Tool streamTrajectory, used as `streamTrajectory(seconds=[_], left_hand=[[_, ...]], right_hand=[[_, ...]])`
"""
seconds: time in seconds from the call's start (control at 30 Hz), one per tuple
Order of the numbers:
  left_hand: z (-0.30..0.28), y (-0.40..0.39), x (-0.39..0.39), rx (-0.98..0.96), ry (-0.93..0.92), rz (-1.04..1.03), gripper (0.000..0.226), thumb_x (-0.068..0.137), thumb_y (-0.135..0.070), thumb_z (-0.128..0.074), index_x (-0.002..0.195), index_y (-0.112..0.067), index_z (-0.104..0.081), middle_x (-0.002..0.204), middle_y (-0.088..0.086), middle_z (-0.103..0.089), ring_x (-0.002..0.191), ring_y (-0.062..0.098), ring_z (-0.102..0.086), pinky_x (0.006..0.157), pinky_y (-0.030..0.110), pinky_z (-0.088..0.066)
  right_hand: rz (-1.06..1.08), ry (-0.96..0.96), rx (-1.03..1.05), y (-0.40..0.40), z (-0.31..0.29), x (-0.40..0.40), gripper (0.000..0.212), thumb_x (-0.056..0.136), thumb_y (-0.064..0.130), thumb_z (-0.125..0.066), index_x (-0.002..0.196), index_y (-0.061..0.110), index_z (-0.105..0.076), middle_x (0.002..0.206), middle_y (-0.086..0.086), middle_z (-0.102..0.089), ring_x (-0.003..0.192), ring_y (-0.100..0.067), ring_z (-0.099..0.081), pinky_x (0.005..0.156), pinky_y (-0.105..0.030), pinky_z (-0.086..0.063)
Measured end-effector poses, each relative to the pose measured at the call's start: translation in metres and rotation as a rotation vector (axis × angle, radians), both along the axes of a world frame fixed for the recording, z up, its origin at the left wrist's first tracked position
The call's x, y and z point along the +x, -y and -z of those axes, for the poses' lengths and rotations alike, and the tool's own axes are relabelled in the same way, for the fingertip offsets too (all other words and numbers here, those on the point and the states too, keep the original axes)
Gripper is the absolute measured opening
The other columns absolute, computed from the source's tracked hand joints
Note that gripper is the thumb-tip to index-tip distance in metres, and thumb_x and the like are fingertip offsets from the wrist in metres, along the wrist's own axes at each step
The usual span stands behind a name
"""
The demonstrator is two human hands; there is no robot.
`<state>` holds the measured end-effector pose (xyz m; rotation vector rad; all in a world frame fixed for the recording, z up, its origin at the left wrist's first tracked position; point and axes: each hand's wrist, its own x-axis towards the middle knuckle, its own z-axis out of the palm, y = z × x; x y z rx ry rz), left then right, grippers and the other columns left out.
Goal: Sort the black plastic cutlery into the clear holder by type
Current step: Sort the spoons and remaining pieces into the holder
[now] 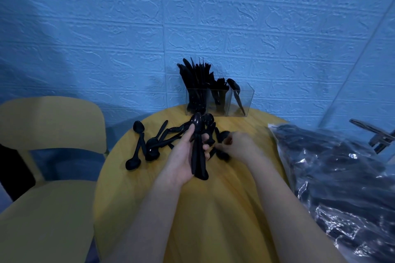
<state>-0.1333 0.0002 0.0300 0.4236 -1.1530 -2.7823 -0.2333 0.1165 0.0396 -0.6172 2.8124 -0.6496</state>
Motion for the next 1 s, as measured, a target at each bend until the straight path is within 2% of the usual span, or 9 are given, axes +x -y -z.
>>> streamTrajectory(seconds=[0.13,0.3,0.37,0.43,0.57,0.63,0.73,0.87,1.0], left_hand=[[-0.004,0.001,0.002,0.109,-0.018,-0.015,0.048,0.098,-0.048,-0.036,0.118,-0.011,-0.059,0.091,0.003,-0.069,0.068,0.014,-0.063,0.058,0.026,-0.052],[-0.006,0.002,0.004,0.096,-0.02,-0.018,0.05,0.099,-0.048,-0.032,0.121,-0.011,-0.057,0.107,0.006,-0.071,0.087,0.019,-0.067,0.079,0.032,-0.051],[-0.007,0.002,0.004,0.082,-0.012,-0.027,0.05,0.099,-0.048,-0.031,0.123,-0.011,-0.056,0.115,0.007,-0.069,0.096,0.021,-0.067,0.086,0.034,-0.05],[-0.007,0.003,0.004,0.086,-0.008,-0.027,0.051,0.1,-0.047,-0.03,0.125,-0.01,-0.055,0.119,0.009,-0.067,0.103,0.023,-0.065,0.089,0.035,-0.049],[-0.007,0.002,0.004,0.092,-0.006,-0.012,0.049,0.1,-0.046,-0.03,0.122,-0.01,-0.055,0.12,0.011,-0.066,0.103,0.025,-0.066,0.088,0.037,-0.05],[-0.007,0.002,0.004,0.083,-0.002,0.001,0.049,0.1,-0.046,-0.029,0.118,-0.01,-0.057,0.12,0.012,-0.066,0.1,0.025,-0.066,0.089,0.038,-0.049],[-0.006,0.001,0.005,0.059,0.003,0.043,0.049,0.099,-0.048,-0.029,0.116,-0.012,-0.059,0.118,0.011,-0.067,0.097,0.025,-0.068,0.084,0.038,-0.051],[-0.005,-0.002,0.006,0.065,0.011,0.142,0.057,0.098,-0.053,-0.027,0.125,-0.011,-0.055,0.113,0.013,-0.068,0.091,0.026,-0.069,0.077,0.038,-0.05],[-0.005,-0.002,0.004,0.028,0.011,0.211,0.062,0.095,-0.06,-0.025,0.122,-0.013,-0.056,0.109,0.01,-0.069,0.088,0.024,-0.068,0.073,0.036,-0.05]], right_hand=[[-0.025,0.037,0.14,0.001,-0.001,-0.001,0.024,0.089,0.04,-0.061,0.084,0.019,-0.05,0.081,0.002,-0.052,0.072,-0.015,-0.05,0.053,-0.024,-0.036],[0.069,0.055,0.105,-0.001,0.003,-0.01,0.017,0.091,0.026,-0.056,0.103,0.015,-0.055,0.1,-0.005,-0.062,0.091,-0.022,-0.062,0.079,-0.036,-0.054],[0.126,0.035,-0.045,-0.009,-0.002,-0.017,0.002,0.091,0.019,-0.056,0.093,0.02,-0.055,0.089,-0.007,-0.068,0.082,-0.023,-0.067,0.079,-0.043,-0.056],[0.182,-0.033,-0.294,-0.019,-0.011,-0.024,0.006,0.092,0.016,-0.056,0.088,0.02,-0.056,0.078,-0.006,-0.069,0.067,-0.018,-0.068,0.073,-0.043,-0.057],[0.172,-0.154,-0.849,-0.034,-0.039,-0.022,0.011,0.095,0.013,-0.055,0.099,0.017,-0.064,0.071,0.002,-0.063,0.049,-0.001,-0.057,0.065,-0.027,-0.052],[0.091,-0.14,-0.955,-0.04,-0.051,-0.016,0.014,0.095,0.012,-0.055,0.098,0.019,-0.066,0.069,0.006,-0.06,0.05,0.001,-0.055,0.063,-0.016,-0.051],[-0.145,-0.07,-0.877,-0.043,-0.06,-0.008,0.014,0.089,0.007,-0.063,0.089,0.021,-0.064,0.061,0.012,-0.06,0.052,-0.001,-0.051,0.058,-0.012,-0.044],[-0.387,0.082,-0.708,-0.031,-0.062,-0.001,0.016,0.081,0.004,-0.071,0.079,0.018,-0.062,0.061,0.012,-0.063,0.054,0.001,-0.052,0.058,-0.012,-0.043],[-0.512,-0.018,-0.328,-0.005,-0.067,-0.005,0.012,0.08,0.016,-0.075,0.08,0.026,-0.068,0.074,0.017,-0.067,0.069,0.004,-0.058,0.066,-0.013,-0.043]])
